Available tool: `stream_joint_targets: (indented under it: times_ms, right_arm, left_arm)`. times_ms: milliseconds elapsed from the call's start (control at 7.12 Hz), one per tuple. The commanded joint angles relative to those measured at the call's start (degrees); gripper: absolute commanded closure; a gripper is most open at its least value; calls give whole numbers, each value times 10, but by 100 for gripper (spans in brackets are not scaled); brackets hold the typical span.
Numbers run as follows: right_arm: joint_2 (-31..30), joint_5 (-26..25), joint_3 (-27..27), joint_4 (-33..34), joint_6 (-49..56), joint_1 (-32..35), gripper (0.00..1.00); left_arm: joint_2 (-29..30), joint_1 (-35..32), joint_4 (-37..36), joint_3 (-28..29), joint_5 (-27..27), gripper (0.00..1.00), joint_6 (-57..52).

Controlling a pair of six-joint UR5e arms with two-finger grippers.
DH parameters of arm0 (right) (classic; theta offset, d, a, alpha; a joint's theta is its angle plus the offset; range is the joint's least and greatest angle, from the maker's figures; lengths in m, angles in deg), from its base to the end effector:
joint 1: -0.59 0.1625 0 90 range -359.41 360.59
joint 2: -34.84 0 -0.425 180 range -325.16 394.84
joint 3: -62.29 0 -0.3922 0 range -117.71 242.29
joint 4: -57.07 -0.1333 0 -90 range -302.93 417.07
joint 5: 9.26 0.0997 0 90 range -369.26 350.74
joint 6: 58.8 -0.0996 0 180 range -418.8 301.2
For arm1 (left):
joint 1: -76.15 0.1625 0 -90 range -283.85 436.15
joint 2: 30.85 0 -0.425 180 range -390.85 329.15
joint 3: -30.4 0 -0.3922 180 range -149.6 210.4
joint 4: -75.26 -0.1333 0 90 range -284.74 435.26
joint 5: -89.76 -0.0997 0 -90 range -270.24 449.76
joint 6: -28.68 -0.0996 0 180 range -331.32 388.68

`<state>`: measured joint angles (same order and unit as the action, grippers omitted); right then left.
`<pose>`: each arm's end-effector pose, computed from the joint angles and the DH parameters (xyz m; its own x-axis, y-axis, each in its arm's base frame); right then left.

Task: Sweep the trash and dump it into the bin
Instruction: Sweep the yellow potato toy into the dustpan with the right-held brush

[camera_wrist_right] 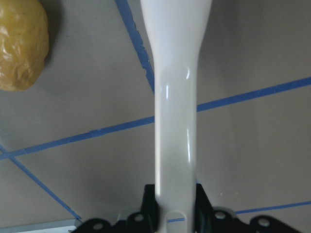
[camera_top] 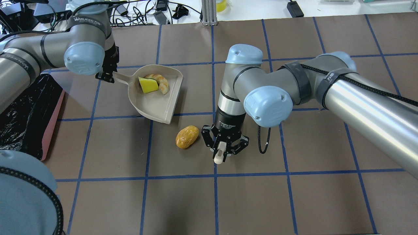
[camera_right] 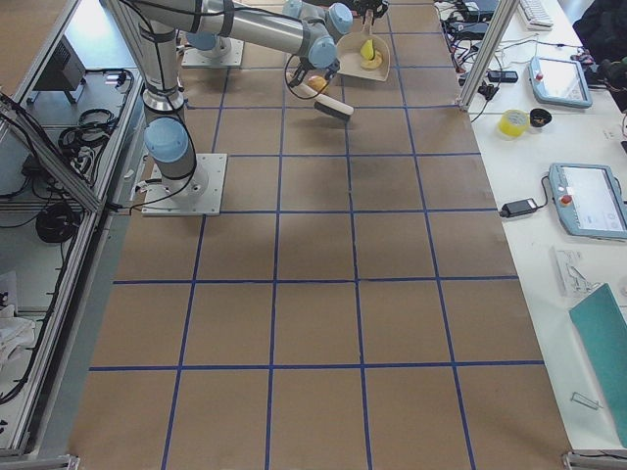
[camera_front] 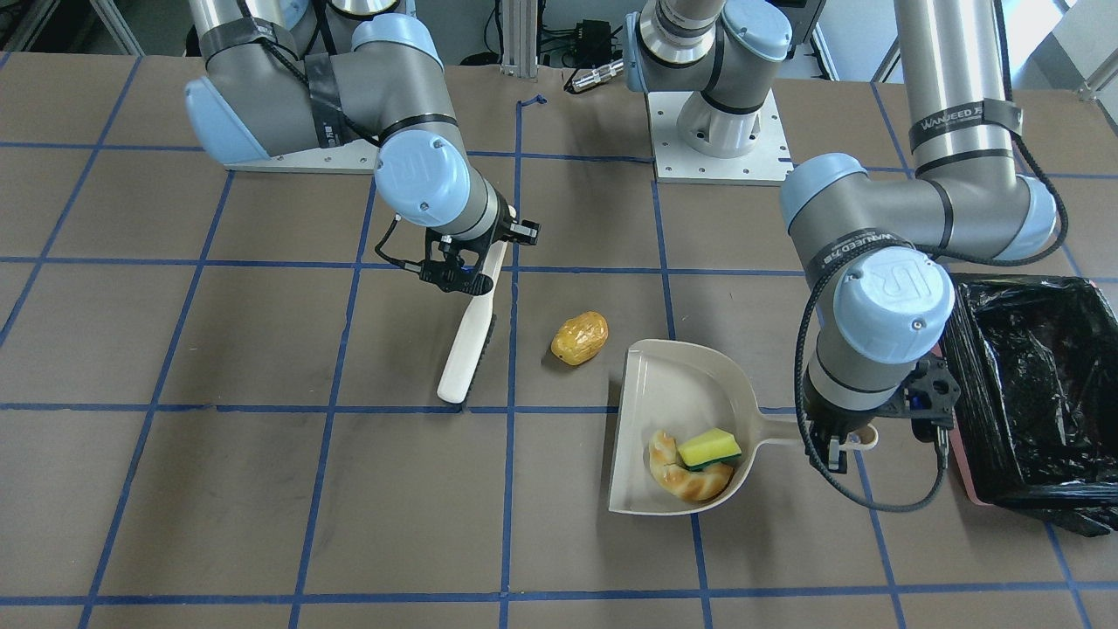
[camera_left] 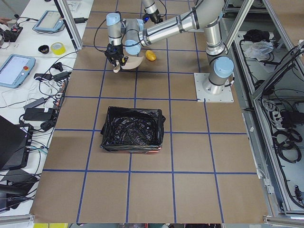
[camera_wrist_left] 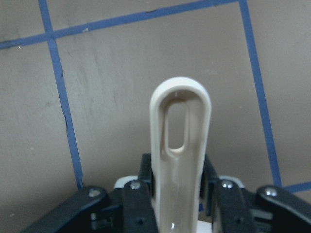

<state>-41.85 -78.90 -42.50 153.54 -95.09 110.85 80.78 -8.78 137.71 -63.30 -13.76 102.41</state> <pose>0.3314 -0.4129 0.2678 -0.9352 0.3515 -0.0425 0.2874 0.8239 0.4885 -0.0553 -0.6218 0.2969 -0.1863 -0.9821 -0.0283 -0.9537 0.1877 -0.2351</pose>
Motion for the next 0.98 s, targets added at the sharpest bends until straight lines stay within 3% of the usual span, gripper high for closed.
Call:
stream_joint_targets:
  times_ms: [0, 141, 422, 562, 843]
  right_arm:
    - [-3, 5, -22, 90, -134, 70, 100]
    - [1, 5, -27, 105, -140, 91, 100]
    - [38, 3, -36, 215, -108, 104, 100]
    - [64, 2, -30, 251, -73, 116, 100]
    - [74, 15, -3, 274, -4, 116, 100]
  left_arm:
    - [-82, 11, -41, -126, -4, 100, 7]
    - [-111, 7, -58, -170, -4, 100, 32]
    - [-144, 7, -97, -254, -4, 100, 50]
    - [-148, 6, -131, -280, -4, 100, 62]
    - [-147, 5, -133, -282, -4, 100, 69]
